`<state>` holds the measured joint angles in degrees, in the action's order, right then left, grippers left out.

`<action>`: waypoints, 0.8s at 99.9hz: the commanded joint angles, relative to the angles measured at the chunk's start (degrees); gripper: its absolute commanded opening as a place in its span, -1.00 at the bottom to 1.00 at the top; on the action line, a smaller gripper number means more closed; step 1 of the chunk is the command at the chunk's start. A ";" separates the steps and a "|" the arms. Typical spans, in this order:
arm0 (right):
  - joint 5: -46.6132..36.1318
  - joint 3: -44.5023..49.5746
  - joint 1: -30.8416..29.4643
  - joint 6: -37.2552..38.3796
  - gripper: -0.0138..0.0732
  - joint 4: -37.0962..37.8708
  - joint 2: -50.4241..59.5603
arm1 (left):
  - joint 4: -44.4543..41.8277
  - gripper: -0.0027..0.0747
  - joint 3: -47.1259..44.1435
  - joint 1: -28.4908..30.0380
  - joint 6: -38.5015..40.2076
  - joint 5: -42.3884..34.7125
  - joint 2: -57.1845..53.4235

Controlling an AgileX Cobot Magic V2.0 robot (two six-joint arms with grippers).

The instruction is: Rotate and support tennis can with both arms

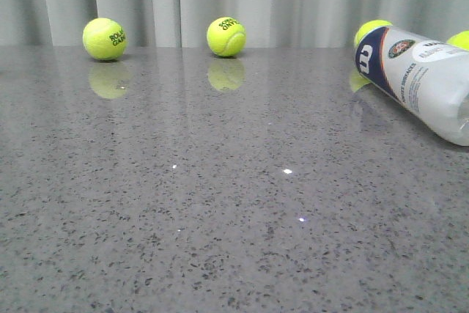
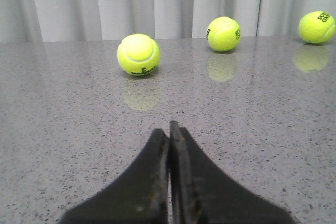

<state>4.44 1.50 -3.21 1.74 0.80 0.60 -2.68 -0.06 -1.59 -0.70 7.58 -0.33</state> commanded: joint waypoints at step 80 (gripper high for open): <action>-5.59 0.15 -0.23 -0.19 -0.82 0.88 0.99 | 0.41 -0.98 -2.51 -0.13 0.70 -4.93 -1.95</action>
<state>4.44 1.50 -3.21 1.74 0.80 0.60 -2.68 -0.06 -1.59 -0.70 7.58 -0.33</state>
